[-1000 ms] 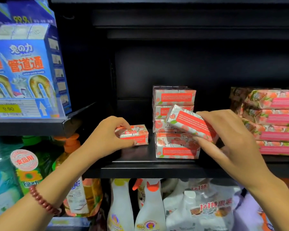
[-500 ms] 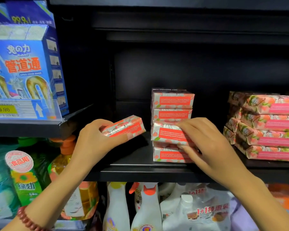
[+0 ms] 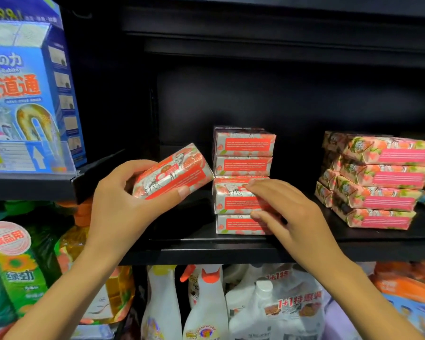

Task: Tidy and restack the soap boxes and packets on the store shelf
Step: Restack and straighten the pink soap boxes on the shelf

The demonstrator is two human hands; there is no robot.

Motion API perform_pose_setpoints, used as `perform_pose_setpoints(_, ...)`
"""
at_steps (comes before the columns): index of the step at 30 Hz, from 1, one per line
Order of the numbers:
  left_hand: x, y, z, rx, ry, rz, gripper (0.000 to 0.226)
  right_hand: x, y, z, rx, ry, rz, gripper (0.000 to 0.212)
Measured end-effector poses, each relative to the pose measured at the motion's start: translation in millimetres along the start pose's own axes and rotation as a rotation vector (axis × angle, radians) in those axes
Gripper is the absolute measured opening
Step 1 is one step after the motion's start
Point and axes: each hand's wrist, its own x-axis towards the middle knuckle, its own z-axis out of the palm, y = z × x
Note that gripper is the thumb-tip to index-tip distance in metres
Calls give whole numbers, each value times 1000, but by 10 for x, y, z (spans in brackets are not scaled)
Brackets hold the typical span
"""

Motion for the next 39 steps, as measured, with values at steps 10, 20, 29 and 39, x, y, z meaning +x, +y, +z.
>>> perform_pose_setpoints(10,183,294,340,37,-203,147,65,-297,36,-195,16,141,164,56)
perform_pose_setpoints(20,204,300,726,73,-226,317,61,-633,118,-137,-170,-169,313,61)
perform_pose_setpoints(29,145,288,767,137,-161,295,60,-599,104,-147,-182,-207,330,62)
perform_pose_setpoints(39,97,331,802,172,-180,188,55,-622,71,-143,-220,-187,292,51)
